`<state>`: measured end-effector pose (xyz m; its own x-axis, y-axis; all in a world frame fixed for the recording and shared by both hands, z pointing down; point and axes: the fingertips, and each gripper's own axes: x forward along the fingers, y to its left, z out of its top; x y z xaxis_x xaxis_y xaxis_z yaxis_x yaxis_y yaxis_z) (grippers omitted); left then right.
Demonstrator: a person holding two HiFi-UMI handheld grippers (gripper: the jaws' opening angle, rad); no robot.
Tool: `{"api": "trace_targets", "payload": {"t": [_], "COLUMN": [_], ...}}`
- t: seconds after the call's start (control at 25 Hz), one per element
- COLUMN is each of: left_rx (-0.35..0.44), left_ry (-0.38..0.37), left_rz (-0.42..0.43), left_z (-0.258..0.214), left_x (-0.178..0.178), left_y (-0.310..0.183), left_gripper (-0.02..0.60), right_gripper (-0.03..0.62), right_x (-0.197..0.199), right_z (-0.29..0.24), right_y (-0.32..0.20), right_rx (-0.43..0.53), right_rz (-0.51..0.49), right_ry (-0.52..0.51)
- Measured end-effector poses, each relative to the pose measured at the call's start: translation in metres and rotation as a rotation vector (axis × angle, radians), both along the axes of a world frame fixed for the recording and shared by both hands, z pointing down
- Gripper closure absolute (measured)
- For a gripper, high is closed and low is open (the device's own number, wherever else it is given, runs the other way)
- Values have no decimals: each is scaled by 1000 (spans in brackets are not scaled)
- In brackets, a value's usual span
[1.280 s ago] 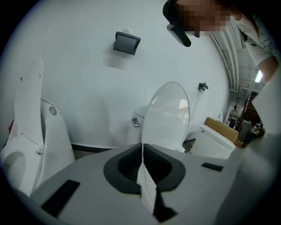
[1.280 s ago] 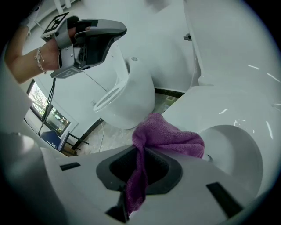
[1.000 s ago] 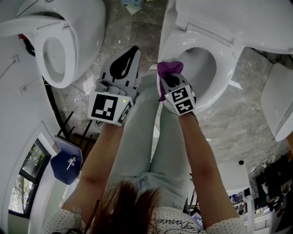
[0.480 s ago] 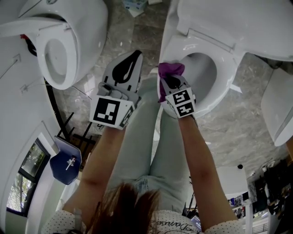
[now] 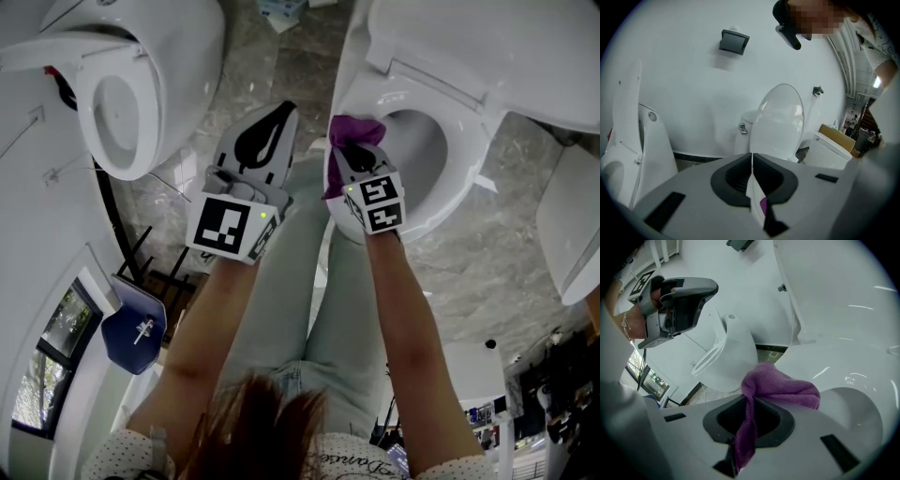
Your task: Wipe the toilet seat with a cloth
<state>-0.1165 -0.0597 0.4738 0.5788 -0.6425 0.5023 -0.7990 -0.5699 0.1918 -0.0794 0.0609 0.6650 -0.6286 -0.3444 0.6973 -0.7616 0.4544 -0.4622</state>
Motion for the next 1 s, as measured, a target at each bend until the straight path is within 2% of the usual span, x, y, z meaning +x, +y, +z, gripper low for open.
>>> {"api": "trace_targets", "payload": {"t": [0.32,0.72,1.0], "left_rx": [-2,-6,-9], "left_ry": [11,8,8], "left_rz": [9,17,26], "left_z": [2,3,2], "left_x": [10,14,21], "left_y": [-1,-9,-12], "left_gripper": [568,568,569], "right_gripper": [540,540,540], "right_x": [5,13,17], "right_z": [-2,-3,-4], "right_y": [-20,-40,-47], "right_rx": [25,25,31], "right_rz": [6,89,82], "right_ry": [0,-34,-41]}}
